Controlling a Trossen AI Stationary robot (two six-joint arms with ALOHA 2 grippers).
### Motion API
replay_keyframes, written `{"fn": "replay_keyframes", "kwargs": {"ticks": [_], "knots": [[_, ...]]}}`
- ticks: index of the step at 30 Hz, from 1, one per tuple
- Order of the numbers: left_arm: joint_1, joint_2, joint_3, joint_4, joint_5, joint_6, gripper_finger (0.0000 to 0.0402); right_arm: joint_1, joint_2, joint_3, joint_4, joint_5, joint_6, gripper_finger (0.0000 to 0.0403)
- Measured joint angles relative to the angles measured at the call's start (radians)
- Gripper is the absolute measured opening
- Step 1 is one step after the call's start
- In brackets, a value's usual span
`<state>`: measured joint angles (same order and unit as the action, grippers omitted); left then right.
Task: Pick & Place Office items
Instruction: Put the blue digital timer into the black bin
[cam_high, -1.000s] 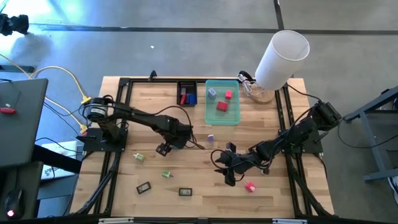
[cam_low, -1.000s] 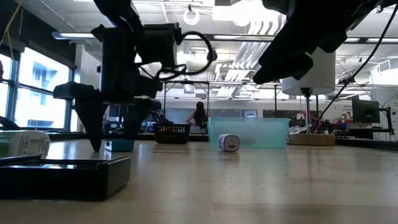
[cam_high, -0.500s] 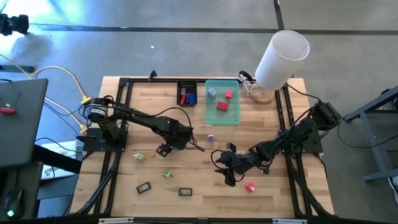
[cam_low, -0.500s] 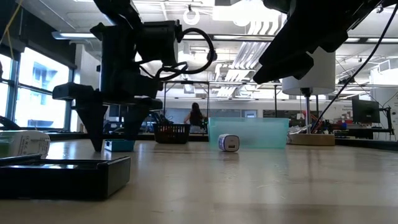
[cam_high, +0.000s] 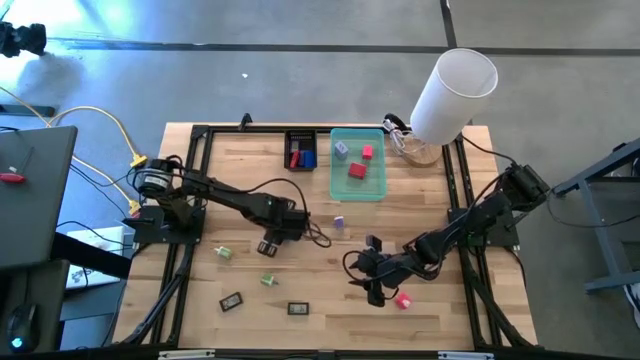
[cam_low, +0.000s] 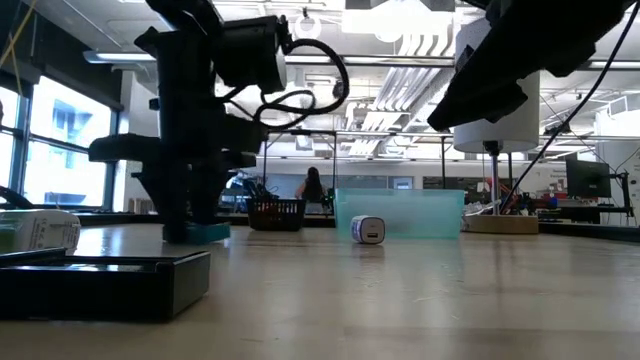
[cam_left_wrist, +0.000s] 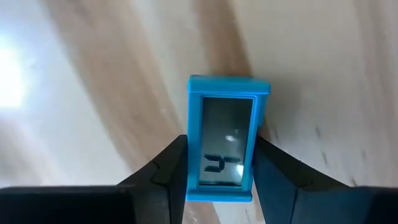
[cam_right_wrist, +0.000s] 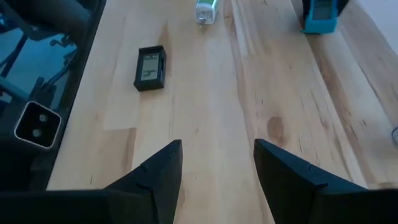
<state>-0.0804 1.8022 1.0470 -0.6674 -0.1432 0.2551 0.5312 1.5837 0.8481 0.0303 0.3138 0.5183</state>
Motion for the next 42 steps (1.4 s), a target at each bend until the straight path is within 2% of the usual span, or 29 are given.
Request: {"fn": "replay_keyframes", "kwargs": {"ticks": [5,10,14,18,24,28,34,42], "knots": [[-0.026,-0.074,0.0,0.027,-0.137,-0.119,0.0133,-0.001,-0.008,0.0,-0.036,-0.002,-0.06,0.0188],[0.016,-0.2,0.04,0.047,-0.259,-0.226,0.0133,-0.008,-0.052,0.0,-0.131,-0.007,-0.078,0.0188],[0.114,-0.277,0.075,0.062,-0.252,-0.245,0.0133,-0.008,-0.075,0.0,-0.194,0.003,-0.079,0.0188],[0.265,-0.308,0.11,0.111,-0.22,-0.223,0.0133,-0.007,-0.074,0.0,-0.236,0.015,-0.08,0.0188],[0.503,-0.258,0.16,0.157,-0.049,-0.252,0.0133,-0.005,-0.072,-0.009,-0.23,0.028,-0.073,0.0188],[0.601,-0.191,0.186,0.172,-0.03,-0.306,0.0133,-0.006,-0.071,-0.021,-0.23,0.031,-0.069,0.0188],[0.664,-0.07,0.255,0.177,0.037,-0.336,0.0133,-0.022,-0.071,-0.027,-0.22,0.034,-0.088,0.0188],[0.696,0.069,0.37,0.172,0.04,-0.324,0.0133,-0.029,-0.071,-0.027,-0.215,0.026,-0.092,0.0188]]}}
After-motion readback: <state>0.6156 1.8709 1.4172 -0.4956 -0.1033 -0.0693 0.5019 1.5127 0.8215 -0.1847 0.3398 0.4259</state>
